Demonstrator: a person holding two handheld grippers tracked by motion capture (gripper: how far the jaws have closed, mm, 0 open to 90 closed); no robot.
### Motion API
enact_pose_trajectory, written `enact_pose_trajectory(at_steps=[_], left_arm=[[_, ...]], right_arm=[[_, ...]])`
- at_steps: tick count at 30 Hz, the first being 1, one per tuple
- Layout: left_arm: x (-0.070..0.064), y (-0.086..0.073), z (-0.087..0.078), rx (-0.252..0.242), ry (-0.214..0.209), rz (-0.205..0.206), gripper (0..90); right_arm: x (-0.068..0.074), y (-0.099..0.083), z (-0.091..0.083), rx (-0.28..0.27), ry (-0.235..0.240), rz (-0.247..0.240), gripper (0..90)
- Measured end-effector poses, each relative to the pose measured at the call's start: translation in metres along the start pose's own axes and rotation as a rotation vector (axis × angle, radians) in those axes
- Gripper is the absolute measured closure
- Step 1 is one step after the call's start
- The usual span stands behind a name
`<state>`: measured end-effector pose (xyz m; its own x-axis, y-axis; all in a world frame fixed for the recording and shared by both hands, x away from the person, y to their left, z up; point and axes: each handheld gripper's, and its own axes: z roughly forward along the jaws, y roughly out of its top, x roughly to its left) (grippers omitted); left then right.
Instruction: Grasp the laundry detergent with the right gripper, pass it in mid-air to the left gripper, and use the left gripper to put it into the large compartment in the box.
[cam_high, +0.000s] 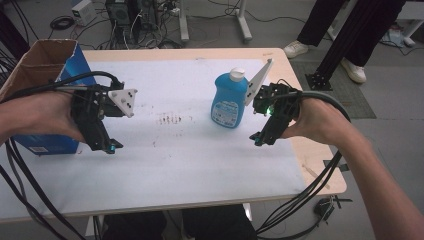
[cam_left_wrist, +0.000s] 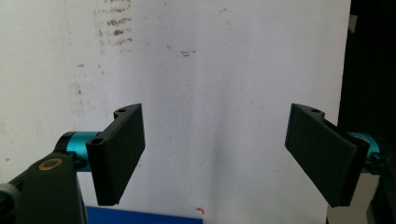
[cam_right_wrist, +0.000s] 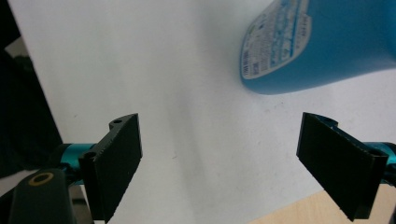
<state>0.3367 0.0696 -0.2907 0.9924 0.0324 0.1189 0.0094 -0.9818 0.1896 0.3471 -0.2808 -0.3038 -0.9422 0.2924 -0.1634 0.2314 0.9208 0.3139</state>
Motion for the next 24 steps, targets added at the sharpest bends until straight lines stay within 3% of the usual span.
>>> enact_pose_trajectory(at_steps=[1,2,4,5,7,9,12,20,24], left_arm=[[0.000,0.000,0.000,0.000,0.000,0.000,20.1],[0.000,0.000,0.000,0.003,0.000,0.002,20.1],[-0.001,0.000,0.000,0.003,0.000,0.004,20.1],[-0.002,0.000,0.000,0.002,0.001,0.007,20.1],[-0.002,0.000,0.000,0.001,0.000,0.006,20.1],[-0.003,-0.001,0.000,-0.006,0.002,0.004,20.1],[-0.004,-0.002,-0.001,-0.005,0.002,0.004,20.1],[-0.005,-0.006,-0.001,-0.017,0.004,-0.001,20.1],[-0.006,-0.007,-0.002,-0.026,-0.002,-0.006,20.1]], right_arm=[[0.000,0.000,0.000,0.000,0.000,0.000,13.5],[-0.004,-0.003,0.001,-0.033,-0.006,0.044,13.5],[-0.006,-0.004,0.001,-0.053,-0.001,0.064,13.5],[-0.009,-0.007,0.002,-0.091,0.003,0.105,13.5],[-0.013,-0.009,0.003,-0.122,-0.006,0.142,13.5],[-0.014,-0.010,0.005,-0.135,-0.010,0.161,13.5],[-0.022,-0.013,0.014,-0.161,-0.035,0.235,13.5],[-0.035,-0.016,0.033,-0.242,-0.038,0.319,13.5],[-0.038,-0.015,0.038,-0.262,-0.056,0.326,13.5]])
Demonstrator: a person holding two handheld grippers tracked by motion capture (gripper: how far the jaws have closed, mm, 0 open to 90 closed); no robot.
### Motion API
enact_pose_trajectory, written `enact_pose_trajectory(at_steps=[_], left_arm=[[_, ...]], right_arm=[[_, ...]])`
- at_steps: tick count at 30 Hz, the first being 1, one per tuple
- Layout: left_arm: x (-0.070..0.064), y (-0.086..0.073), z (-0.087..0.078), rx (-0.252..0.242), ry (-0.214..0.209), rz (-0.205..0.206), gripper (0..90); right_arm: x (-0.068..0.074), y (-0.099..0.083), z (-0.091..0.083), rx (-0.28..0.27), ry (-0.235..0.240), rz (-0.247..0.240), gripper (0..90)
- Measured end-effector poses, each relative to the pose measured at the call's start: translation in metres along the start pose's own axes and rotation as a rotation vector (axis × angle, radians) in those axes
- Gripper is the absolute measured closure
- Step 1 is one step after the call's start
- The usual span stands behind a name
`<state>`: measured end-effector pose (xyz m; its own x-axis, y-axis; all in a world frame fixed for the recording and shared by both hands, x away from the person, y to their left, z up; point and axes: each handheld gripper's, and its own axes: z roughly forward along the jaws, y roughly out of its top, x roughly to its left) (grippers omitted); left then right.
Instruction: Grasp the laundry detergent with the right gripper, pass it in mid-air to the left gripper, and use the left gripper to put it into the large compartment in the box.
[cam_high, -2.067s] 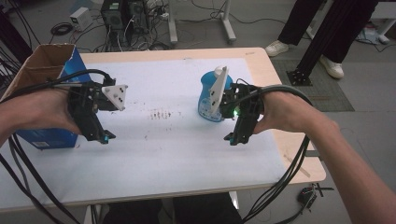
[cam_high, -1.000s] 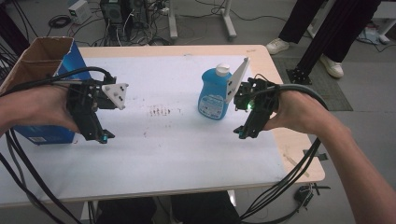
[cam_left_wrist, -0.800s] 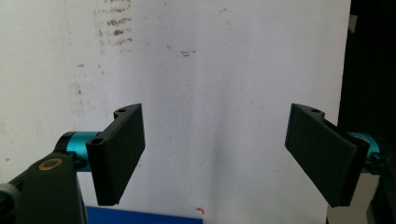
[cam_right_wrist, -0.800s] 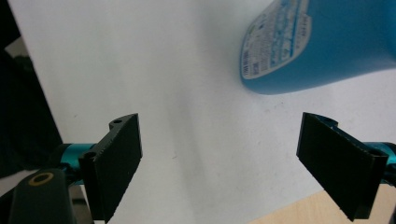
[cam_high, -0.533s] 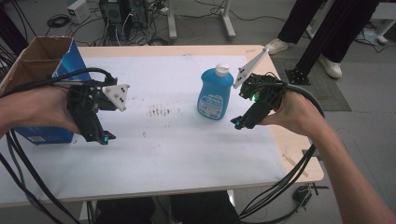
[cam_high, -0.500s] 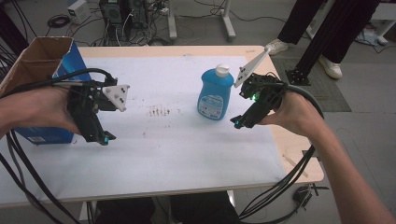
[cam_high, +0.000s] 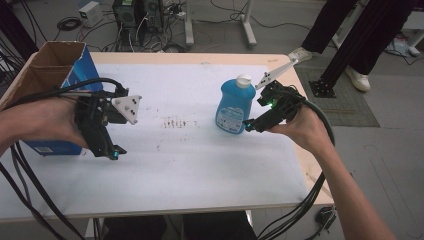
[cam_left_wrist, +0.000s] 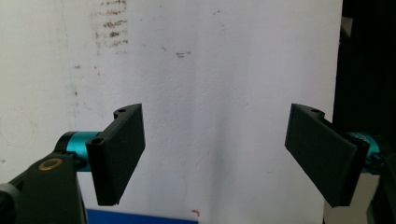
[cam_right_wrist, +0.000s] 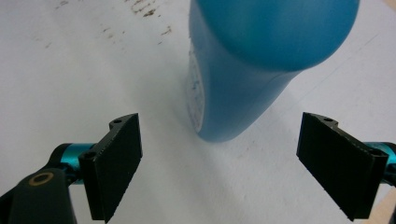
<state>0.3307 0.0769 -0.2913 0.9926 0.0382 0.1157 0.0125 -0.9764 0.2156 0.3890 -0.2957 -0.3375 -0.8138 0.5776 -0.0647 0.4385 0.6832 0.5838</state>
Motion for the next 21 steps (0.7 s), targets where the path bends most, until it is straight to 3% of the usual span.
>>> enact_pose_trajectory(at_steps=[3,21], left_arm=[[0.000,-0.002,0.001,-0.005,0.001,-0.007,20.1],[0.001,-0.011,0.001,0.008,-0.004,-0.029,20.1]], right_arm=[[-0.004,0.002,0.005,-0.045,0.019,0.018,13.5],[-0.008,0.013,0.032,-0.065,0.027,-0.001,13.5]])
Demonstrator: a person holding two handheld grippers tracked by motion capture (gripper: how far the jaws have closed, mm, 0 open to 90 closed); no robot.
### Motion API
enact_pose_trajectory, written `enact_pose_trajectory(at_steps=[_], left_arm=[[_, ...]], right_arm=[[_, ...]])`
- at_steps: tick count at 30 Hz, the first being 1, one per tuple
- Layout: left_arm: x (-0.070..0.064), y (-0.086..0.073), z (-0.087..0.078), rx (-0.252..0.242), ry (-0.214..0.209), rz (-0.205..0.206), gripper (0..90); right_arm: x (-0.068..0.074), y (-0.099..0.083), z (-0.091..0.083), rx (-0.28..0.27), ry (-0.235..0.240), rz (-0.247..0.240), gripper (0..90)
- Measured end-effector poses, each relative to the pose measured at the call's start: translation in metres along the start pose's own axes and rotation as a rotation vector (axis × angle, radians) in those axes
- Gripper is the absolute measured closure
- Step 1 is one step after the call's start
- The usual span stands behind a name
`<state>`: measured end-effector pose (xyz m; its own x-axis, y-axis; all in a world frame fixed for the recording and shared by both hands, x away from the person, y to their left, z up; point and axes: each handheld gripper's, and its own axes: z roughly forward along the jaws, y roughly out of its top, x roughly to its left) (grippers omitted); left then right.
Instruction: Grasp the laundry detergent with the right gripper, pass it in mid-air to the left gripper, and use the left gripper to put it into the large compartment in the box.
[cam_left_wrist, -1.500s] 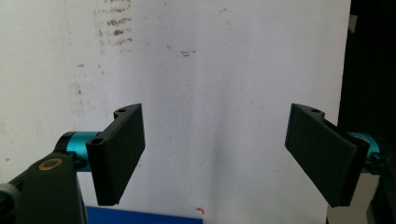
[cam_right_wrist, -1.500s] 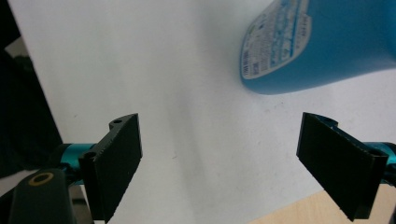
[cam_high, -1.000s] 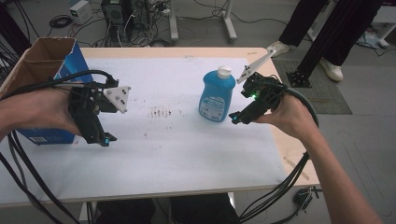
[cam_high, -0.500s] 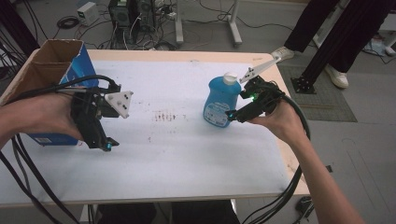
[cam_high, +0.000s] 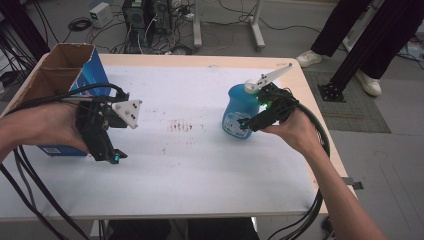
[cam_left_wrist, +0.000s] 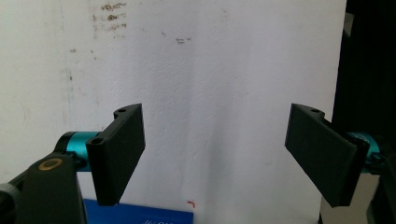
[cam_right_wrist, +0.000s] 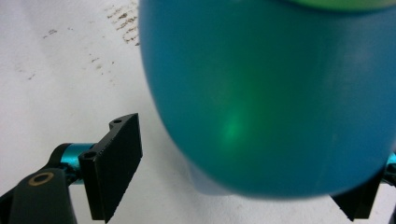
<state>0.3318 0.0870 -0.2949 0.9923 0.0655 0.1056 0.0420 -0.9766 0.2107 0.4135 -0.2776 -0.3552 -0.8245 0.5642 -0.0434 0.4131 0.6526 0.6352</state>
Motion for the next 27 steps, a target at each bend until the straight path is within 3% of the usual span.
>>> enact_pose_trajectory(at_steps=[13,15,26,27], left_arm=[[0.0004,0.0003,0.0007,0.006,0.001,0.001,20.1],[-0.0002,-0.0001,0.0013,0.001,-0.002,0.002,20.1],[-0.0011,-0.0013,0.0026,-0.003,-0.002,-0.003,20.1],[-0.0011,-0.0012,0.0029,0.000,-0.002,-0.002,20.1]], right_arm=[[-0.0046,0.0008,0.0066,-0.039,0.012,0.007,13.7],[-0.0046,0.0006,0.0076,-0.045,0.023,0.000,18.1],[-0.0073,0.0004,0.0079,-0.053,0.029,0.026,18.9],[-0.0073,0.0005,0.0078,-0.053,0.028,0.026,23.0]])
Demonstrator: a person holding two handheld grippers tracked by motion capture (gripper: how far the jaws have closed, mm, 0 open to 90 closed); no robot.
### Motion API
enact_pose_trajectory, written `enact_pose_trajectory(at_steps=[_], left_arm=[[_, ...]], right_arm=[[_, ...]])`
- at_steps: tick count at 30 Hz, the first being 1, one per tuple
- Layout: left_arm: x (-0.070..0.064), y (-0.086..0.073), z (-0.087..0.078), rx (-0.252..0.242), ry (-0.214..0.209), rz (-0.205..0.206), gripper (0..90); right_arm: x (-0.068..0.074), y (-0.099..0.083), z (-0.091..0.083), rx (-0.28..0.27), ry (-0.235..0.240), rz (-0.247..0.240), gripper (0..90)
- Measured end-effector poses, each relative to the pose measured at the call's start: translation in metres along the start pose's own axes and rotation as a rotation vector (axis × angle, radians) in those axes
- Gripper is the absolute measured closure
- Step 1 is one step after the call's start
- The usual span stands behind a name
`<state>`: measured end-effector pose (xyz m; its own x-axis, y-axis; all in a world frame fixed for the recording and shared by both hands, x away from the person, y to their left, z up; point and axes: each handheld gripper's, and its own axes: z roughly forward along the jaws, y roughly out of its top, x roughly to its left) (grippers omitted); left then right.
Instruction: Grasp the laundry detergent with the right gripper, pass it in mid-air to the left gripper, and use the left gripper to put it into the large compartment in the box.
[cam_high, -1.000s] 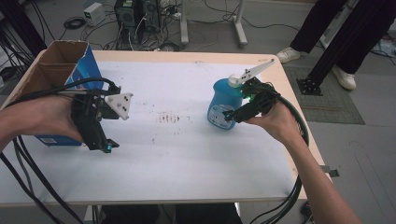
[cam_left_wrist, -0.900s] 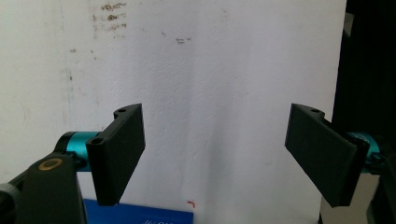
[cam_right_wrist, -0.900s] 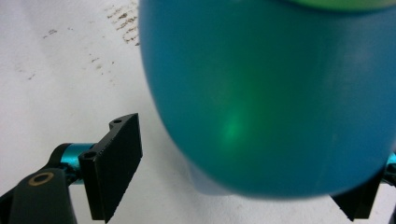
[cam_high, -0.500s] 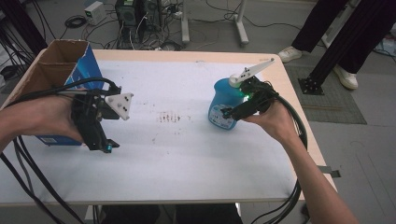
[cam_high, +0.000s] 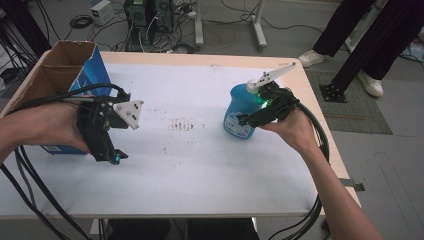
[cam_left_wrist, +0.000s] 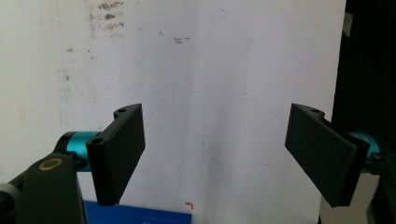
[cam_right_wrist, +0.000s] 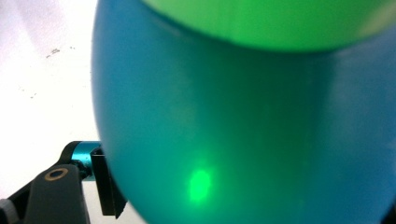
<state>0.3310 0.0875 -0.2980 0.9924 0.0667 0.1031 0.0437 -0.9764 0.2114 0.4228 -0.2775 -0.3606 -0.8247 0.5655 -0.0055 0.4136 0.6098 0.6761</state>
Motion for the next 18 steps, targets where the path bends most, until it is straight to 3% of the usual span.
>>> enact_pose_trajectory(at_steps=[18], left_arm=[[0.0010,-0.0014,0.0019,0.001,-0.001,0.002,20.1]], right_arm=[[-0.0025,-0.0006,0.0009,-0.013,0.025,0.005,30.0]])
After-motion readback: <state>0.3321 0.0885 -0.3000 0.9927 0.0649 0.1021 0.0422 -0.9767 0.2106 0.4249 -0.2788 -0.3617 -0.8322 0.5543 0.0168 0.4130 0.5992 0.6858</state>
